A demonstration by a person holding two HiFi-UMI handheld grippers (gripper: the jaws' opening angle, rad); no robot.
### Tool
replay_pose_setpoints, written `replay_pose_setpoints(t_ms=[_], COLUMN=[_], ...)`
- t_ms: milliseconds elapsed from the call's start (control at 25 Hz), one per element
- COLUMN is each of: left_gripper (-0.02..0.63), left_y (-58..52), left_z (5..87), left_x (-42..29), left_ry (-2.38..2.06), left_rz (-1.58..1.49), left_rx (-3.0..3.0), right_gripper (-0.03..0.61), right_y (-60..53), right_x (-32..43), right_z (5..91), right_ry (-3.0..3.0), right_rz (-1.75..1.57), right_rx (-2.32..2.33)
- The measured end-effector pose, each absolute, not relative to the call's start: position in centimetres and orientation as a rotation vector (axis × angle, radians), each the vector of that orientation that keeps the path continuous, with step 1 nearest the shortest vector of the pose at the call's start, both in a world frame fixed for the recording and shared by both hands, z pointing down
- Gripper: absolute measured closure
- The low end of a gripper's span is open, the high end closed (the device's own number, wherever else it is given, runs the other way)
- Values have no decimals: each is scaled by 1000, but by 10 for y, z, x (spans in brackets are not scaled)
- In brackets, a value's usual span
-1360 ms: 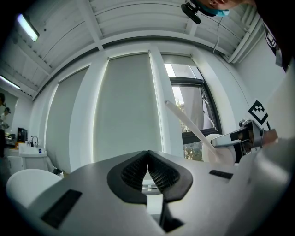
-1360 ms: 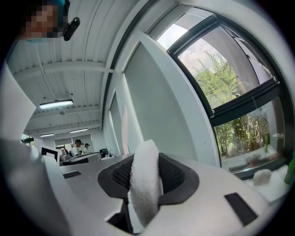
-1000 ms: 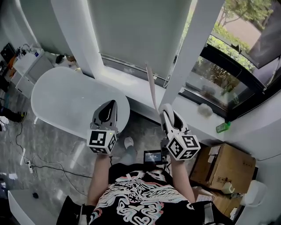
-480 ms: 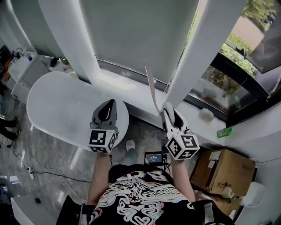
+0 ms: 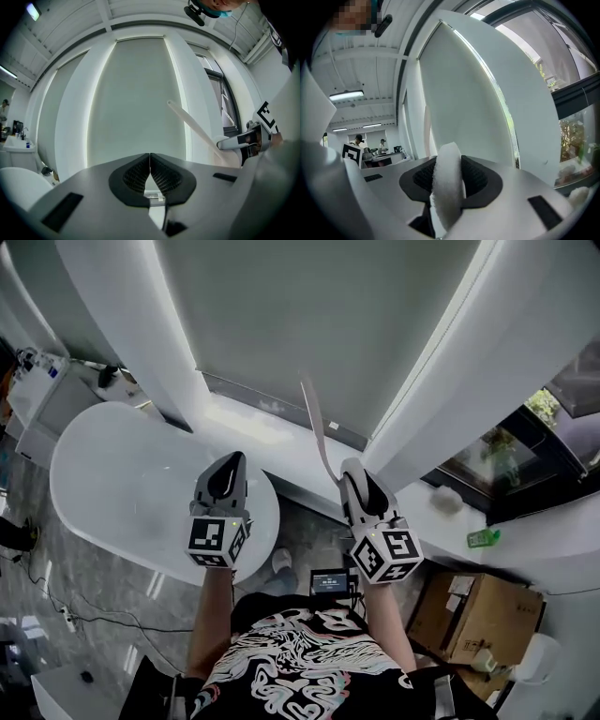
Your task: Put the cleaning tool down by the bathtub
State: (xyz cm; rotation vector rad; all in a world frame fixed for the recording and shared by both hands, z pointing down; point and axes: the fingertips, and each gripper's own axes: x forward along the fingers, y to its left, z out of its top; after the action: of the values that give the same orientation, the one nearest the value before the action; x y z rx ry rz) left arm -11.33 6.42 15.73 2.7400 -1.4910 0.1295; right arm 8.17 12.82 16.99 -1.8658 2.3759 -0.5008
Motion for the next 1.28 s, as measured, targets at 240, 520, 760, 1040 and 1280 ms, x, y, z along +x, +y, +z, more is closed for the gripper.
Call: replay_pose_setpoints(t_ms=[240,520,760,1040,1280], left_gripper=[597,597,597,597,597], left_y=[5,-42,-63,-88,-115], left_z=[159,160,165,167,166], left_x=[-120,-118,-111,-106,-101], left_ry=[-1463,-1431,-1412,-1423,-1453], left_rz=[113,113,141,139,150], left_rx=[2739,2755,2762,2750,2735], right_gripper=[433,433,433,433,433], right_y=[74,28,10,-19,-49], right_x=[75,70,80,87,93], right_z=[167,170,178,183,186], right_ry=[2368,2352,2321,2315,2344], right_rz=[-494,-509,-543,-550,-557], right_rx=[-1885,-1896,-1919,-1939,-1897])
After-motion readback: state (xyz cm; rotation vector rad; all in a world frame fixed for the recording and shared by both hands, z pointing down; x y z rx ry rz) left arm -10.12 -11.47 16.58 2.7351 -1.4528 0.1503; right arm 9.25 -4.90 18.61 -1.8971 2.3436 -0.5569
